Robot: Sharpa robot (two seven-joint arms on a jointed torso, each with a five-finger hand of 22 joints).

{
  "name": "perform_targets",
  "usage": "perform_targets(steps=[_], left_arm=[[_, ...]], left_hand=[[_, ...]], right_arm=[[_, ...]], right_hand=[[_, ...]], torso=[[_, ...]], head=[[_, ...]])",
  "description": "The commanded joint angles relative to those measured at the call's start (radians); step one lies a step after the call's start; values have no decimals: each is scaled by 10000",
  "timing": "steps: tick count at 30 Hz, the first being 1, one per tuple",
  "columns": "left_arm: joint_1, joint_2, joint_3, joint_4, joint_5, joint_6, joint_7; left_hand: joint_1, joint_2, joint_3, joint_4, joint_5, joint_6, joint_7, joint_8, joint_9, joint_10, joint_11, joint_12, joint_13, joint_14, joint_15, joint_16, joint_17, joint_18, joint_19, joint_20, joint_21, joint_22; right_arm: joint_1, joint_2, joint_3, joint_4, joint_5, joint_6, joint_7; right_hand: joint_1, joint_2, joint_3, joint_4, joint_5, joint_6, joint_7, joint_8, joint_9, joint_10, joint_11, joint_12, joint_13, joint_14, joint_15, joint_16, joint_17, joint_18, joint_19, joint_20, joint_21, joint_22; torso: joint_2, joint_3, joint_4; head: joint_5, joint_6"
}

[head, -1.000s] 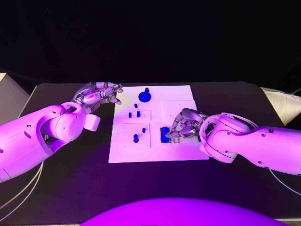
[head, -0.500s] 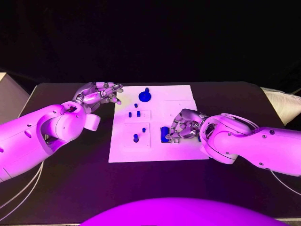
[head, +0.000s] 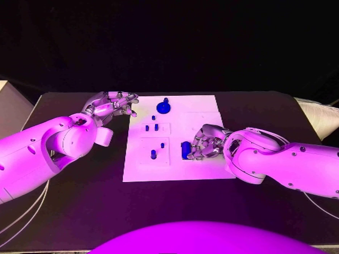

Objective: Assemble the parts on the task board

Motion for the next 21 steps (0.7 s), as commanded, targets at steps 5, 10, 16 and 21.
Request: perform_targets(steps=[5, 10, 16, 21], left_arm=[[0, 0, 5, 18, 32, 5, 23], [0, -2, 5, 20, 30, 5, 15], [0, 7, 5, 11, -15, -22, 0], [1, 15, 5, 2, -34, -31, -22]], left_hand=[[57, 0, 8, 62, -51, 16, -8, 41, 1, -68, -5, 34, -16, 33, -11, -64, -17, 46, 57, 2, -26, -13], [57, 0, 8, 62, -51, 16, -8, 41, 1, -68, -5, 34, -16, 33, -11, -64, -17, 46, 57, 2, -26, -13], [57, 0, 8, 62, -51, 16, -8, 41, 1, -68, -5, 34, -16, 33, -11, -64, -17, 46, 57, 2, -26, -13], [88, 11, -6, 85, -51, 20, -7, 47, 1, -76, -4, 40, -22, 32, -11, -66, -18, 46, 70, 2, -43, -25]], right_arm=[[-15, -39, 0, -147, -694, 30, -238], [-16, -39, 0, -158, -667, 249, -193], [-19, -40, 0, -160, -392, 1055, 278], [-21, -45, -1, -139, -256, 1286, 500]], right_hand=[[84, 71, 115, 13, -55, 39, -12, 27, -21, 1048, -100, 58, 2632, 1078, -71, 42, 2633, -188, 954, -69, 51, 2503], [84, 62, 115, 11, -56, 37, -12, 27, -22, 1048, -101, 58, 2632, 1078, -72, 42, 2633, -192, 957, -70, 74, 2508], [-96, -173, 7, 27, -217, 46, 19, 33, -40, 1048, -75, 58, 2632, 1078, -55, 42, 2633, -193, 957, -62, 75, 2509], [-245, -333, -99, 36, -213, 49, 41, 37, -53, 1048, -57, 58, 2632, 1078, -40, 42, 2633, -188, 951, -52, 47, 2502]], torso=[[4, 6, -2], [6, 5, -5], [3, 1, -3], [4, 9, -20]], head=[[23, -2], [16, 7], [8, 11], [29, 15]])
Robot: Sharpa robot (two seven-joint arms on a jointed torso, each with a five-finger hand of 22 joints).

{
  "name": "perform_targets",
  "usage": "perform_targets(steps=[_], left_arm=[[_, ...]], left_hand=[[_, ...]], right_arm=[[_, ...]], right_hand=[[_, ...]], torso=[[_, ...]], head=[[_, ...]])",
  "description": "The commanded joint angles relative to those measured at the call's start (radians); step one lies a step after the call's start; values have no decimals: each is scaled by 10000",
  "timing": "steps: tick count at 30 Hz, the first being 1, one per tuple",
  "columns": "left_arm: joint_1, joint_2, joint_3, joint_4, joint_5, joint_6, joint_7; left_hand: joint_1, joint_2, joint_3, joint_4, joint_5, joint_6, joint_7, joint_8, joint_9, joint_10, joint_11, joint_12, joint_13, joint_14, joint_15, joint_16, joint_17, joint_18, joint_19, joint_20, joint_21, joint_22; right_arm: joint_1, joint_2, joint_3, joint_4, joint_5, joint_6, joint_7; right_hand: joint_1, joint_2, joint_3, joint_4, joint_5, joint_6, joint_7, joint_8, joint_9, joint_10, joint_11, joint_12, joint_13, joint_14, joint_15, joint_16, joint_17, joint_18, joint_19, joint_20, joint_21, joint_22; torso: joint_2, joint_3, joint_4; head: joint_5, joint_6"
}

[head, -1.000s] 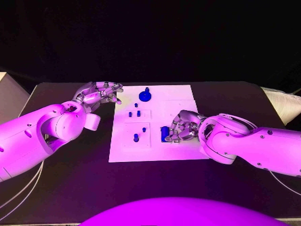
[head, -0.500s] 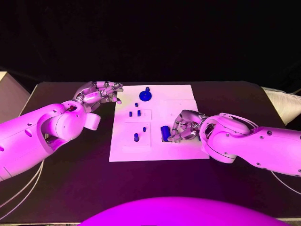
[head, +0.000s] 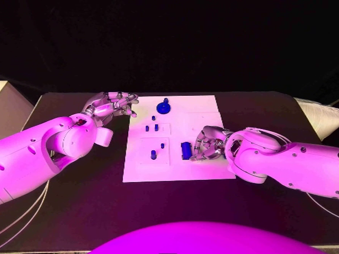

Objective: Assemble the parts on the task board

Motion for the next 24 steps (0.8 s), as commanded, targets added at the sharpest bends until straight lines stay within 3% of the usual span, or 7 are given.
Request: perform_targets(steps=[1, 12, 24], left_arm=[[1, 20, 5, 10, -24, -11, 12], [1, 16, 5, 9, -28, -7, -3], [1, 32, 5, -4, -29, 13, -11]], left_hand=[[88, 11, 21, 58, -51, 20, -7, 47, 1, -76, -4, 40, -8, 32, -11, -66, -9, 47, 70, 2, -43, -8], [92, 16, 20, 62, -51, 22, -7, 48, 1, -77, -4, 41, -9, 32, -11, -66, -9, 47, 72, 2, -45, -10], [92, 16, 20, 62, -51, 22, -7, 48, 1, -77, -4, 41, -9, 32, -11, -66, -9, 47, 72, 2, -45, -10]], right_arm=[[-8, -7, 0, 28, 111, 628, 424], [-14, -165, 0, 166, 125, 256, 549], [-19, -201, 4, 95, 83, -280, 545]], right_hand=[[-64, -140, -89, 6, -44, 48, 46, 38, -18, 1048, -53, 59, 2633, 1079, -37, 42, 2634, -187, 947, -50, -15, 2489], [-203, -208, -192, 7, -228, 52, 59, 53, -25, 1048, -38, 59, 2633, 1079, -22, 42, 2634, -187, 946, -36, -17, 2488], [-408, 142, -82, 15, -73, 98, 26, 81, -42, 1048, -65, 59, 2633, 1079, -39, 42, 2634, -197, 957, -40, 42, 2502]], torso=[[3, 5, -9], [3, 3, 9], [1, 2, 12]], head=[[13, 5], [5, -6], [10, 6]])
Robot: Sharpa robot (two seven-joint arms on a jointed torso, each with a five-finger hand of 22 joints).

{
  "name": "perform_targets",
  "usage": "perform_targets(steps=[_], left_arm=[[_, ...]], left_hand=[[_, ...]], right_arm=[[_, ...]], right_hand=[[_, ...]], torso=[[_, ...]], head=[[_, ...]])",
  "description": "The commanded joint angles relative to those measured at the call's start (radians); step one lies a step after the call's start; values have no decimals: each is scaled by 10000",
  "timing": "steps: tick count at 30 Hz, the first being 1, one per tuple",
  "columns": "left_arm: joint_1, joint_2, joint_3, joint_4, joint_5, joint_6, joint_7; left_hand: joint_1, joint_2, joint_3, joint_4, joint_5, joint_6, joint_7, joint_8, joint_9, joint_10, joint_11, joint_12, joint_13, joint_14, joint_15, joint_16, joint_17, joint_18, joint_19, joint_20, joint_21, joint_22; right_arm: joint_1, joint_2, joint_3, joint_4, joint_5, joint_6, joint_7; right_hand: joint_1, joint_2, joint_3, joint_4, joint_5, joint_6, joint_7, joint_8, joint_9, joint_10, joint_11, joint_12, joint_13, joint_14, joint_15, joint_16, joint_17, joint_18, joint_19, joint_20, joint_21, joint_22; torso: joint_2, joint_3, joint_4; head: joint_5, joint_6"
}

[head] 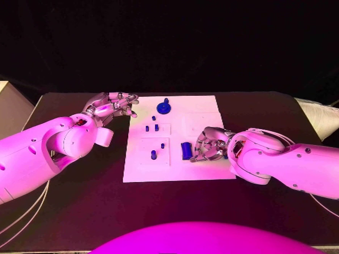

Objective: Assemble the parts on the task board

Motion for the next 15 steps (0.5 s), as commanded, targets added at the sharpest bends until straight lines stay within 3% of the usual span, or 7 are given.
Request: perform_targets(steps=[1, 15], left_arm=[[1, 24, 5, 11, -19, 28, 39], [1, 25, 5, 18, -24, 41, 19]], left_hand=[[93, 16, 20, 62, -51, 21, -7, 48, 1, -76, -4, 42, -10, 32, -11, -66, -10, 46, 72, 2, -45, -10], [93, 16, 20, 62, -51, 21, -7, 48, 1, -76, -4, 42, -10, 32, -11, -66, -10, 46, 72, 2, -45, -10]], right_arm=[[-9, 30, 3, -42, -45, -252, 132], [-67, 301, 4, -314, -347, -181, -152]], right_hand=[[-72, 121, 64, 11, 50, 61, -14, 43, -11, 1048, -67, 59, 2635, 1079, -41, 42, 2635, -198, 957, -42, 43, 2505], [-44, 334, 212, -23, 50, 38, -49, 52, -18, 1048, -95, 59, 2635, 1079, -61, 42, 2635, -198, 957, -55, 43, 2505]], torso=[[1, -12, 8], [-9, -17, 7]], head=[[-5, -3], [11, -36]])
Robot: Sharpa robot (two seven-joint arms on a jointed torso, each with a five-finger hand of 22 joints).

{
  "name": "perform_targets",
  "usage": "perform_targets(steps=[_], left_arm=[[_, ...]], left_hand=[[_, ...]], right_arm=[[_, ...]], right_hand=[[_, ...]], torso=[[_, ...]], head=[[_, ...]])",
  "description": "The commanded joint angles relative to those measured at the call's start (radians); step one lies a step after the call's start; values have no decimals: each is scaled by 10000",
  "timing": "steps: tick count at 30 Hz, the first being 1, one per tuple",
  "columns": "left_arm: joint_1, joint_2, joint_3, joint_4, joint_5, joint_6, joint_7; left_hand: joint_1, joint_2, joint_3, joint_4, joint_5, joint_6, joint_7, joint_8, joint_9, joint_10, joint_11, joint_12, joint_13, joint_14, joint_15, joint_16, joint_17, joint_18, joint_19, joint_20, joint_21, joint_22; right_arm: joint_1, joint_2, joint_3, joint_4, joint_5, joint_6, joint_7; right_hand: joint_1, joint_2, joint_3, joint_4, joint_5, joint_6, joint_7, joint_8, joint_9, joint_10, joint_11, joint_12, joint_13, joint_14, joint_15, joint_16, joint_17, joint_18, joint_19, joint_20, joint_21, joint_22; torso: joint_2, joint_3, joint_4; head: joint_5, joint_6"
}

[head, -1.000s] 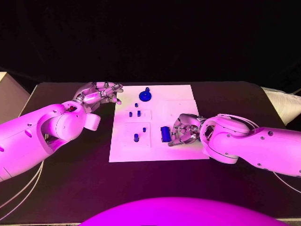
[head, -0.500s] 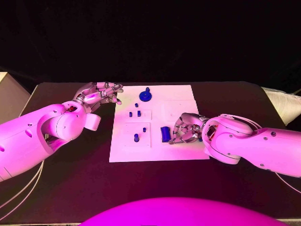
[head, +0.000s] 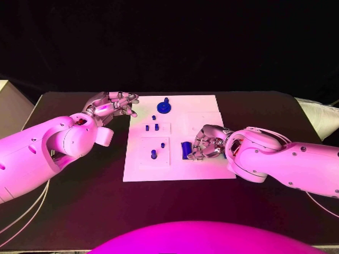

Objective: Assemble the parts on the task board

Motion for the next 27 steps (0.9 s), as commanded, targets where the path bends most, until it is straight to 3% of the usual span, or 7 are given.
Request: perform_targets(steps=[1, 8, 19, 24, 27], left_arm=[[1, 19, 5, 20, -23, 42, 34], [1, 19, 5, 12, -38, 46, 21], [1, 18, 4, 3, -55, 61, -11], [1, 15, 4, -5, -56, 61, -11], [1, 13, 4, -14, -56, 58, -11]], left_hand=[[93, 16, 20, 62, -51, 21, -7, 48, 1, -77, -4, 42, -11, 32, -11, -66, -11, 47, 72, 1, -45, -11], [136, 28, -1, 90, -52, 23, -7, 55, 1, -83, -3, 52, -18, 32, -11, -68, -14, 47, 90, 0, -66, -26], [136, 28, -1, 90, -52, 23, -7, 55, 1, -83, -3, 52, -18, 32, -11, -68, -14, 47, 90, 0, -66, -26], [136, 28, -1, 90, -52, 23, -7, 55, 1, -83, -3, 52, -18, 32, -11, -68, -14, 47, 90, 0, -66, -26], [151, 28, -11, 100, -53, 22, -7, 57, 0, -86, -3, 56, -21, 32, -11, -70, -15, 47, 96, 0, -73, -31]], right_arm=[[-52, 59, -2, -82, -342, 25, -150], [-99, 131, -2, -198, -571, -48, -252], [-119, 2, -2, -11, -529, -205, -19], [-120, -201, 5, 137, -79, -858, 330], [-113, -338, 25, 194, 707, -1344, 711]], right_hand=[[111, 107, 102, -14, 46, 33, -54, 54, -9, 1048, -99, 59, 2627, 1079, -64, 42, 2635, -197, 957, -58, 40, 2506], [300, 132, 205, -27, 32, 31, -75, 76, -5, 1048, -118, 59, 2627, 1079, -81, 42, 2635, -198, 958, -71, 48, 2508], [351, -104, 142, -1, -39, 32, -59, 100, -3, 1048, -113, 59, 2627, 1079, -84, 42, 2635, -193, 952, -80, 17, 2500], [200, -213, 64, 13, 15, -324, 130, -207, -168, 1048, 34, 59, 2627, 1079, 20, 42, 2635, -192, 949, -22, 2, 2496], [154, -205, 61, 9, 110, -702, 349, -604, -360, 1048, 221, 59, 2627, 1079, 172, 42, 2635, -179, 934, 83, -78, 2477]], torso=[[-11, -1, 0], [-13, 3, -9], [-4, 11, -15], [-4, 14, -24], [-10, 12, -33]], head=[[7, -11], [22, 9], [30, 34], [20, 56], [8, 73]])
